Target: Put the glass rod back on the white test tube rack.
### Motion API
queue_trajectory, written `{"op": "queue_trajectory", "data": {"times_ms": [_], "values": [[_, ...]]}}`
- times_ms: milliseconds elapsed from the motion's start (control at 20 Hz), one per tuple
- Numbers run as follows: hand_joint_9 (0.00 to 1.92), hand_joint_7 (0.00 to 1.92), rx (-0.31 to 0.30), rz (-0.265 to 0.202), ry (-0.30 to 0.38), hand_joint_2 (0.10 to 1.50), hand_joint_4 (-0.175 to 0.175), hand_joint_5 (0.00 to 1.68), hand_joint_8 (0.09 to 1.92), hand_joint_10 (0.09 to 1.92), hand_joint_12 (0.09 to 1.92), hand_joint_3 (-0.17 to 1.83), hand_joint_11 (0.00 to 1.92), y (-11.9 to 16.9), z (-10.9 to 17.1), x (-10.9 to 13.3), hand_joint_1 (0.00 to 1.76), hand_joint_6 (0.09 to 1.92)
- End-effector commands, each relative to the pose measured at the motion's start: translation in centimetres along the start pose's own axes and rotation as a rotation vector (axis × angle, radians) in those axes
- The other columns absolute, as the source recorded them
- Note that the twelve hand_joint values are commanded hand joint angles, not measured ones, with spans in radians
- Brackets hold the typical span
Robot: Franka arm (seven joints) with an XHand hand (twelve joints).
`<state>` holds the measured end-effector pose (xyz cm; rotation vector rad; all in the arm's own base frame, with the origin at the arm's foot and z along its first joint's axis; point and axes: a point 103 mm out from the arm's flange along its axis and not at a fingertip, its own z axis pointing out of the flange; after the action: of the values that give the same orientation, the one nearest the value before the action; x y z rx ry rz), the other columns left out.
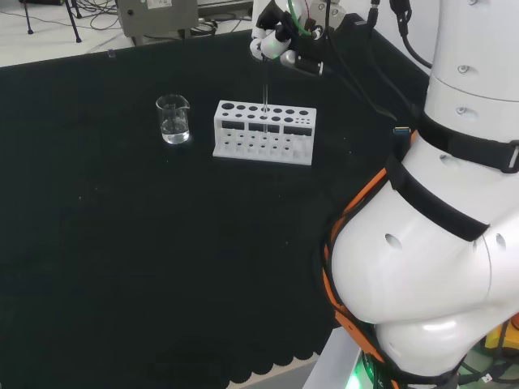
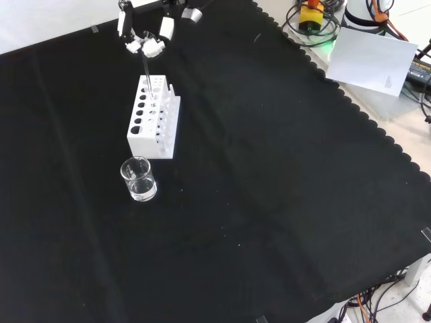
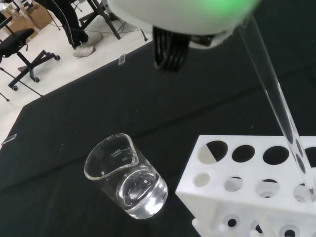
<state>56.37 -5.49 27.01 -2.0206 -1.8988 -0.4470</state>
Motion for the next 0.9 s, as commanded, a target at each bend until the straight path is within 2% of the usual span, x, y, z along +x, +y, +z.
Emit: {"op": "queue_trajectory", "data": {"times_ms": [50,900], "values": [[1.68,1.15,-0.002,0.004,0.005,0.61,-0.175,1.07,1.30,0.83,0.79,0.93,1.68,0.1,0.3,-0.4,1.31,0.88],[1.68,1.15,-0.002,0.008,0.006,0.61,-0.175,1.07,1.30,0.83,0.79,0.93,1.68,0.6,2.2,-1.7,1.31,0.88]]}}
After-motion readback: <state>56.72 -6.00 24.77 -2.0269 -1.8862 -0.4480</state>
